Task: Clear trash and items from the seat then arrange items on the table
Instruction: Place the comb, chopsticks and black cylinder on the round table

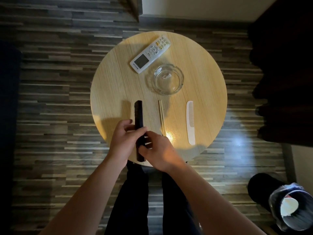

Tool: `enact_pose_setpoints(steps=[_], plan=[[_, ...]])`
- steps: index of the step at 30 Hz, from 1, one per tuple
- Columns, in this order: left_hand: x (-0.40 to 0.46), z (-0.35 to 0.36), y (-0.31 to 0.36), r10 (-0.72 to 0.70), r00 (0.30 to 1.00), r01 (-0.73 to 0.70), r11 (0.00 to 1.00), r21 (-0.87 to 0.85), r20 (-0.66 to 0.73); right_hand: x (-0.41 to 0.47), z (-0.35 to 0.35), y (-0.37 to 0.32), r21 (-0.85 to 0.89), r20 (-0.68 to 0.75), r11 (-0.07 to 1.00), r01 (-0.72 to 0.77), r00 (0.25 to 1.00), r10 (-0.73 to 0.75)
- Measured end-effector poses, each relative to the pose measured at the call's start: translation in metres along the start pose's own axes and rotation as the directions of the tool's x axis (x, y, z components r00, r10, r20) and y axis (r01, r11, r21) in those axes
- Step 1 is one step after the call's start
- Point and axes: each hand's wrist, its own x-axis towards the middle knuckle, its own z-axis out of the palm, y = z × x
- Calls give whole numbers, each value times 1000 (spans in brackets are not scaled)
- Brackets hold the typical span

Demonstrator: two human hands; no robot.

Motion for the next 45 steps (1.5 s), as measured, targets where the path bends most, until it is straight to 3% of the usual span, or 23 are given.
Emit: enact_pose_setpoints(steps=[3, 6, 9, 12, 18, 30, 36, 45], plan=[[6, -1, -1, 147, 981, -111, 960, 255, -127, 1, -3, 6, -5, -13, 1000, -17, 1000, 17], [15, -1, -3, 225, 960, -147, 912, 382, -168, -3, -20, 19, -8, -227, 997, -75, 971, 71], [21, 3, -4, 256, 948, -127, 849, 513, -188, -4, -51, 39, 22, -506, 981, -195, 843, 179], [24, 9, -5, 285, 940, -128, 804, 581, -187, -2, -74, 58, 3, -593, 946, -324, 761, 263], [27, 13, -8, 295, 939, -127, 774, 620, -176, 4, -75, 73, -134, -606, 918, -372, 764, 221], [22, 16, -13, 282, 941, -119, 791, 600, -186, -12, -64, 76, 14, -592, 925, -381, 742, 314], [24, 19, -13, 293, 936, -125, 795, 594, -196, -1, -21, 53, -260, -431, 918, -300, 887, 168], [27, 20, -11, 351, 918, -181, 784, 593, -183, 17, 4, 55, -102, -381, 936, -338, 882, 278]])
